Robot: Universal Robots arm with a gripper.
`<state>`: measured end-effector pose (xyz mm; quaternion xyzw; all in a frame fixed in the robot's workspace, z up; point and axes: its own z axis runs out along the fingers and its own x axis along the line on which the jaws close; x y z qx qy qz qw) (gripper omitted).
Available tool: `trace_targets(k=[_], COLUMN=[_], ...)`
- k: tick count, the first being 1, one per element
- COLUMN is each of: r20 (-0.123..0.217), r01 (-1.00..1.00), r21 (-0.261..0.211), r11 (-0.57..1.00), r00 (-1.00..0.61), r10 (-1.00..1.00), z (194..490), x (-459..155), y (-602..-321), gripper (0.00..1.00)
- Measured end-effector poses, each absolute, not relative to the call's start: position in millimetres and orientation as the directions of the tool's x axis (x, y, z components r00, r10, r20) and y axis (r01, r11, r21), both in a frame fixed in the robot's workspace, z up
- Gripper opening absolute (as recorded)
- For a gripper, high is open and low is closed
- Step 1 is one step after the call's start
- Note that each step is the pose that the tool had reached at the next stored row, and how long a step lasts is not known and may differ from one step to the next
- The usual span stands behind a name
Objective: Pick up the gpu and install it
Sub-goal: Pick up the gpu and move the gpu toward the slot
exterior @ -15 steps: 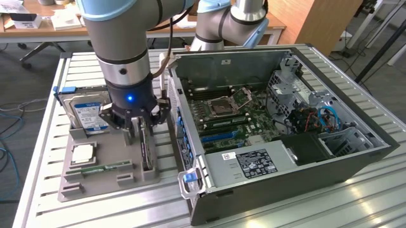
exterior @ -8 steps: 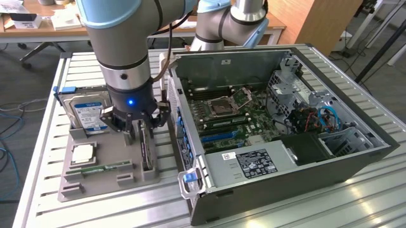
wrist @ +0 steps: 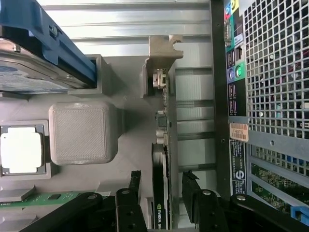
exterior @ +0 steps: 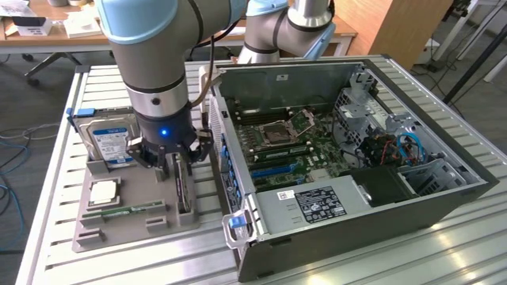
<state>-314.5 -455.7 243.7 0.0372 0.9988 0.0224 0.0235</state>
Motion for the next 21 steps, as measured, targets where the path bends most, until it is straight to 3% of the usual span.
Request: trace_targets(k=[21], r20=[-0.046], r01=[0.073], r21=[0.047], r11=[0.996], r00=[-0.996], r10=[0.075], z=[239.7], x=[-315.8], y=[-455.7], gripper=[0.47])
